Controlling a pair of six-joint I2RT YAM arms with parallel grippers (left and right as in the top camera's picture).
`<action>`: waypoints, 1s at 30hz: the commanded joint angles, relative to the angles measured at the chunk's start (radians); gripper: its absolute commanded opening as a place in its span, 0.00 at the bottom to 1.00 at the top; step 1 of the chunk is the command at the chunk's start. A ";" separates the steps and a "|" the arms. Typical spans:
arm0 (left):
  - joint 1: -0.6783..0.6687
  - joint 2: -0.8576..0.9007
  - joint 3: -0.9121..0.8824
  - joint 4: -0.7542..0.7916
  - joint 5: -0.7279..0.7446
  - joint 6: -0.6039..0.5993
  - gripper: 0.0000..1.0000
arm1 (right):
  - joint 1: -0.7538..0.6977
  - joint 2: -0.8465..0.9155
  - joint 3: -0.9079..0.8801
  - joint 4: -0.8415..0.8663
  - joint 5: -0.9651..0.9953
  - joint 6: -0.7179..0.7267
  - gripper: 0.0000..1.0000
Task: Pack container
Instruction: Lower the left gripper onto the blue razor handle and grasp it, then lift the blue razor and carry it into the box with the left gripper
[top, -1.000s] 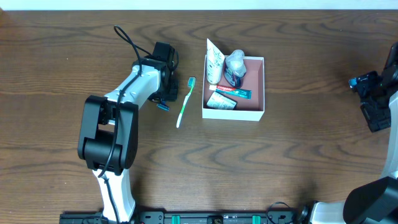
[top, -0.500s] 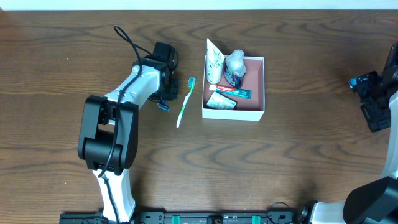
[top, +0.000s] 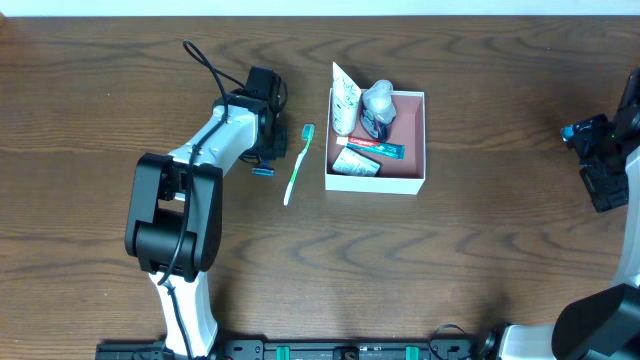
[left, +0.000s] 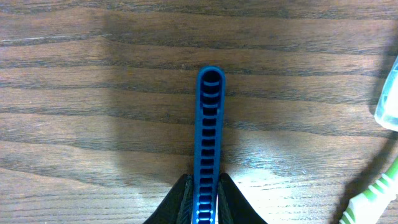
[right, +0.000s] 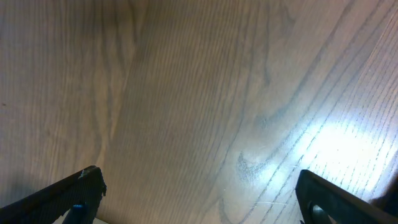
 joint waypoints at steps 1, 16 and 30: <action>0.004 0.013 -0.011 0.000 -0.008 0.006 0.13 | -0.010 0.005 0.000 -0.003 0.011 0.013 0.99; 0.004 -0.161 -0.009 -0.018 -0.008 0.006 0.07 | -0.010 0.005 0.000 -0.003 0.011 0.013 0.99; -0.171 -0.563 -0.009 -0.074 -0.007 0.006 0.06 | -0.010 0.005 0.000 -0.003 0.011 0.013 0.99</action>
